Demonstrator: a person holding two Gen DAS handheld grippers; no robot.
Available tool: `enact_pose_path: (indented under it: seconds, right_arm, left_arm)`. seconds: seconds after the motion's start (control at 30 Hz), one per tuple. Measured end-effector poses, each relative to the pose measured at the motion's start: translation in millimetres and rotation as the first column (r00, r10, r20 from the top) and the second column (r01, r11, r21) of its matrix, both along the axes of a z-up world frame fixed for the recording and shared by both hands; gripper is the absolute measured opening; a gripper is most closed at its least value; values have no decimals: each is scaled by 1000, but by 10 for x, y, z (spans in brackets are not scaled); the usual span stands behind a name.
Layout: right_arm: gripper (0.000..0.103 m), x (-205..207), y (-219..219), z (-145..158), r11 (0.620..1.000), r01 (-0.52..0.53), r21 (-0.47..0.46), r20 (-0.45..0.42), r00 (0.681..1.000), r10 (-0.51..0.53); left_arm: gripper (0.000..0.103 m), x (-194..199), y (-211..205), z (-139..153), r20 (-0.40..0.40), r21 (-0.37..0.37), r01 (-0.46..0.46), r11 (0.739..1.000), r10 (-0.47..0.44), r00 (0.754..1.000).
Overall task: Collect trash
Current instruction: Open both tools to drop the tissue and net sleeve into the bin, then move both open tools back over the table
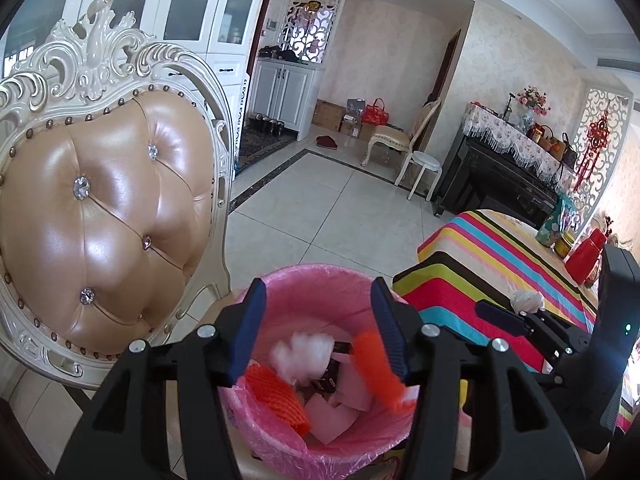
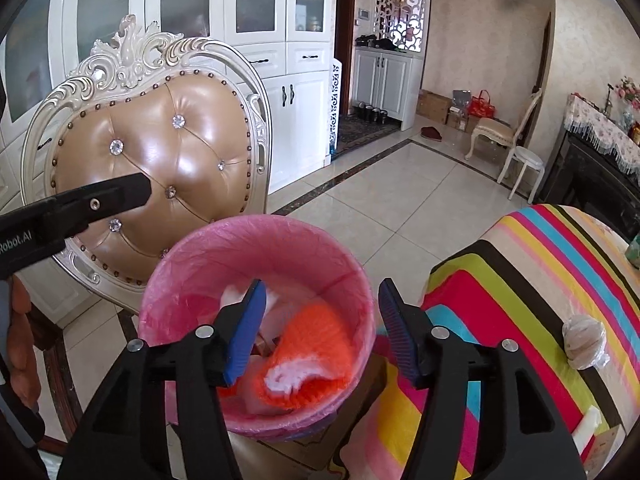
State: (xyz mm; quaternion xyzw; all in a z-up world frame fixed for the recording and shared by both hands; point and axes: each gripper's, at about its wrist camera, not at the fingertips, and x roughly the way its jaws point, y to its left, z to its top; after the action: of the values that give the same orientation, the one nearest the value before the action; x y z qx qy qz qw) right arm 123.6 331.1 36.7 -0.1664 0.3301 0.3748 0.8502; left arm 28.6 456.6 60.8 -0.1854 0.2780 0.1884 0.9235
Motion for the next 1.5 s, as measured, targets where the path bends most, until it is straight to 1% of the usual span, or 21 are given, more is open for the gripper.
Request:
enact_pose_path:
  seconds: [0.07,0.23,0.4,0.57,0.73,1.0,1.4,1.5]
  right_arm:
    - [62,5,-39,4,1000,8,-4,13,1000,-8]
    - [62,45,-165,20,1000,24,3,8,1000,-24]
    - [62,63,-386,65,999,50,15,15,999,-51]
    - [63,99,-710,120,995,97,30,23,995,-97]
    - [63,125,-1090,143,988,150,42,29,988,-151]
    - [63,183,-1764,155,967,248,52,38,968,-250]
    - [65,247,-2734,162,923,379,65,45,923,-382]
    - [69,260,-2962,168,910,409,70,48,910,-412]
  left_arm:
    - [53,-7,-7,3,2,-1,-3,1000,3,1000]
    - [53,-18,-76,40,6,8,1,1000,-1,1000]
    - [53,-7,-180,88,12,16,10,1000,-10,1000]
    - [53,16,-323,116,19,20,26,999,-26,999]
    - [53,86,-593,124,28,18,59,998,-60,998]
    - [53,269,-1038,111,33,15,128,992,-129,991]
    - [53,509,-1728,129,32,27,221,975,-222,975]
    - [53,552,-1886,146,32,31,241,970,-242,970]
